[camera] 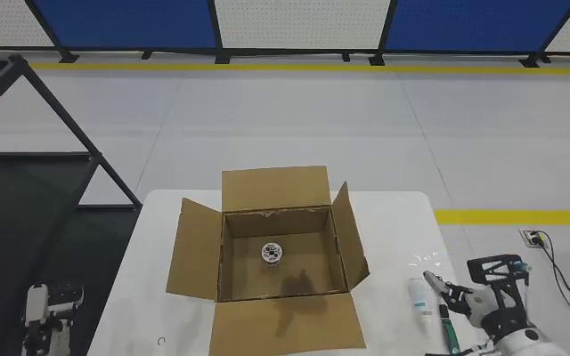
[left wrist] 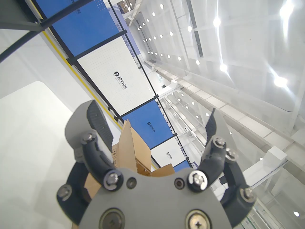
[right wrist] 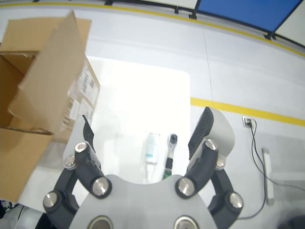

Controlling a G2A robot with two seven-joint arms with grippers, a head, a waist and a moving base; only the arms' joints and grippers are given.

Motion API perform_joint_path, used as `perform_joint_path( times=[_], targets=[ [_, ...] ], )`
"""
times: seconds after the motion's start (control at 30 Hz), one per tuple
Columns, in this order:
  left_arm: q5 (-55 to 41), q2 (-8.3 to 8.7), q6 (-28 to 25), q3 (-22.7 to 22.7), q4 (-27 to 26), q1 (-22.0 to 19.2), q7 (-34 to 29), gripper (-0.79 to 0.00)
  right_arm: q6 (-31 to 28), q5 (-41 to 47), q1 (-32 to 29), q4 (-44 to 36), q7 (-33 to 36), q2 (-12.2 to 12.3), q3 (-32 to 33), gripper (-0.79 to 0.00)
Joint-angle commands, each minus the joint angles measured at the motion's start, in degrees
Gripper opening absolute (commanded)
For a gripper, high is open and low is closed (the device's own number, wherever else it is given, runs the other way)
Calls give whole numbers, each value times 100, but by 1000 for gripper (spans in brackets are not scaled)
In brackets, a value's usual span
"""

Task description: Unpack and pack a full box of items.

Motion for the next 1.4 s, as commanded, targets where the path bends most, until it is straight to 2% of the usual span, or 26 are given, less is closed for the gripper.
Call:
perform_joint_path(
  times=[0.0,0.13,0.6,0.7,0.9,1.0,1.07,1.37],
  targets=[
    [0,0,0,0,0,0,0,0,-38,72,-324,0,183,3,228,0],
    [0,0,0,0,0,0,0,0,84,311,-702,0,521,-5,401,0],
    [0,0,0,0,0,0,0,0,102,322,-677,65,418,-6,337,0],
    [0,0,0,0,0,0,0,0,313,-125,-412,373,602,14,69,0],
    [0,0,0,0,0,0,0,0,780,-931,511,1236,1161,50,-478,0],
    [0,0,0,0,0,0,0,0,755,-1189,887,1657,1485,74,-612,0],
    [0,0,0,0,0,0,0,0,526,-1339,1092,1856,1697,99,-703,0],
    [0,0,0,0,0,0,0,0,526,-1339,1092,1856,1697,99,-703,0]
  ],
)
